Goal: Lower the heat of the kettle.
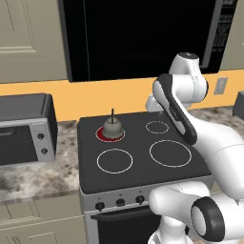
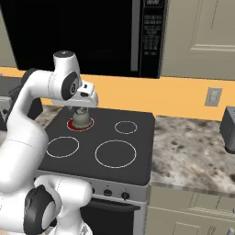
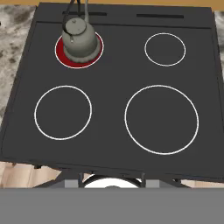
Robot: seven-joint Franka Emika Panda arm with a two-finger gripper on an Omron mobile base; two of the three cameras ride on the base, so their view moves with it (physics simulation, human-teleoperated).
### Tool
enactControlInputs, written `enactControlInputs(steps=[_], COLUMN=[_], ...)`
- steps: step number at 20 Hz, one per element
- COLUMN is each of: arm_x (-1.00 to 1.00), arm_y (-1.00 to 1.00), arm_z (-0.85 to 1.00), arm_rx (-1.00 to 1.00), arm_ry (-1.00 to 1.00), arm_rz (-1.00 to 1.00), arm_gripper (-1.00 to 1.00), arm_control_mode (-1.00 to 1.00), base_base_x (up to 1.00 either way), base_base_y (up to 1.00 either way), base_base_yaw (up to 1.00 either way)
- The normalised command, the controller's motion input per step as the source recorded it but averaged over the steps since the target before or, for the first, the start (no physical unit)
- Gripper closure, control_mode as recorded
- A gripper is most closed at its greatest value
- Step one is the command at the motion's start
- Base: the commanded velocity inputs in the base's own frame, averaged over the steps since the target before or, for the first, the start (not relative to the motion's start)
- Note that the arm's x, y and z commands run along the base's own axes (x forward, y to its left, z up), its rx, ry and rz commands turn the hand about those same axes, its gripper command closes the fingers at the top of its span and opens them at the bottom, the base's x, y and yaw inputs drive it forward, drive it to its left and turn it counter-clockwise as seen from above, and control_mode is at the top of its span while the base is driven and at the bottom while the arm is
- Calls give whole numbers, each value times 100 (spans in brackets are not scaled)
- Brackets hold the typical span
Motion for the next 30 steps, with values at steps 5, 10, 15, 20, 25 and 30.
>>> enactControlInputs(steps=[5,10,15,20,25,30], arm_x=[0,0,0,0,0,0], arm_y=[-1,0,0,0,0,0], arm_z=[-1,0,0,0,0,0], arm_rx=[0,0,0,0,0,0], arm_ry=[0,0,0,0,0,0], arm_rz=[-3,0,0,0,0,0], arm_gripper=[-100,-100,-100,-100,-100,-100], arm_control_mode=[100,100,100,100,100,100], base_base_x=[0,0,0,10,16,19], base_base_y=[-13,-54,-42,-7,-22,-22], base_base_yaw=[-2,-3,-1,1,2,0])
